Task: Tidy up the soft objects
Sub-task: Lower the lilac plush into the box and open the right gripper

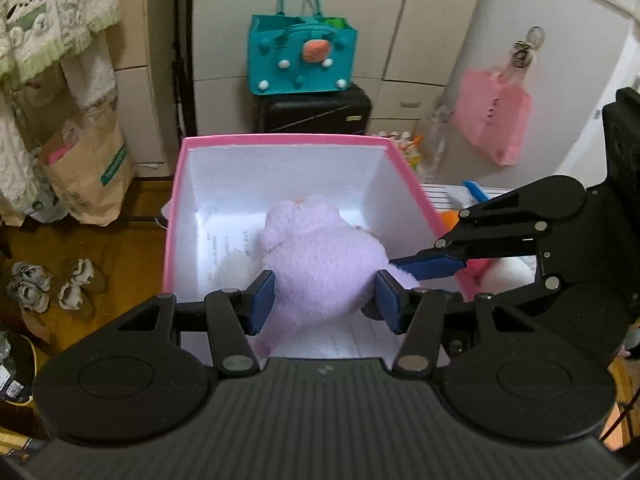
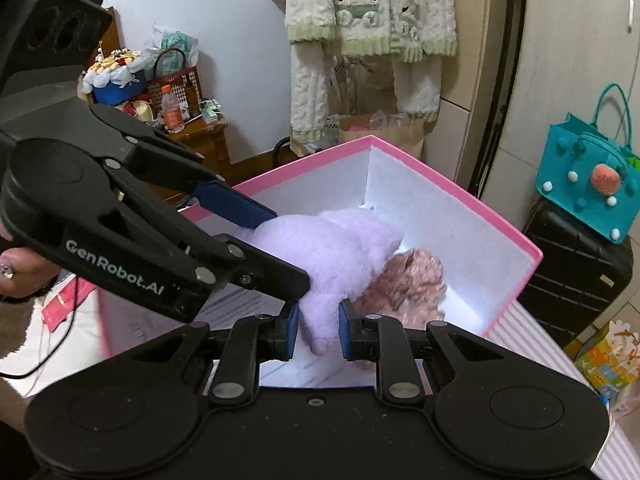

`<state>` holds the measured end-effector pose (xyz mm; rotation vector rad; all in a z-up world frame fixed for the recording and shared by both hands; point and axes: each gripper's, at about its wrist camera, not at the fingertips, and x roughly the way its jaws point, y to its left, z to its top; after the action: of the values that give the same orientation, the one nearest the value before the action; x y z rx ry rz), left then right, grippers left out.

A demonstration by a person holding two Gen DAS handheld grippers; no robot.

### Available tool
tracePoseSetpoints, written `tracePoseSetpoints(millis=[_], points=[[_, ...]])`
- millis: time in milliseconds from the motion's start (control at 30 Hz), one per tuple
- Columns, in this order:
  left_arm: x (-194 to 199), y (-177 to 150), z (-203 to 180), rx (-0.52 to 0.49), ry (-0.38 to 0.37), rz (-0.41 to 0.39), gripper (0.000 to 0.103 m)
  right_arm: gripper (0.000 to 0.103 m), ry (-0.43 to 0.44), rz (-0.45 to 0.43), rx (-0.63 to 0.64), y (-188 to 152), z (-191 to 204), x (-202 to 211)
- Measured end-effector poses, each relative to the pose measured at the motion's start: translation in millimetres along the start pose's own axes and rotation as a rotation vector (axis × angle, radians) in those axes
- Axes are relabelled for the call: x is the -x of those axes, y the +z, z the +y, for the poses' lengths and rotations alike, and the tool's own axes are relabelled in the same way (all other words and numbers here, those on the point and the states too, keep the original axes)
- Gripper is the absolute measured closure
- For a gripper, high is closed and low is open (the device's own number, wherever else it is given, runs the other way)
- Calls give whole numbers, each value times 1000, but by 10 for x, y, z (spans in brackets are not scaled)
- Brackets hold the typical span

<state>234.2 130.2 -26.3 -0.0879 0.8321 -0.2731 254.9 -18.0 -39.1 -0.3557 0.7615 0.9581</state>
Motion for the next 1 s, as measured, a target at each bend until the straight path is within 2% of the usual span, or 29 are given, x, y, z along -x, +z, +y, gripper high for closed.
tracePoseSetpoints(millis=[200,467,600,767,1000], points=[[-279,155,140,1,49,45,51,79,10,26,66,134,-152,-307],[-377,97,39,-88,123,47,55,80,17,85,107,161,-268,-484],[-438,74,0,-126,116,61,67,82,13,117,109,149,-276,-574],[-486,47,-6,-139,128,73,72,83,5,137,87,175,-333,-644],[-416,25,-5,-122,123,69,72,83,22,166,120,176,-222,-715]])
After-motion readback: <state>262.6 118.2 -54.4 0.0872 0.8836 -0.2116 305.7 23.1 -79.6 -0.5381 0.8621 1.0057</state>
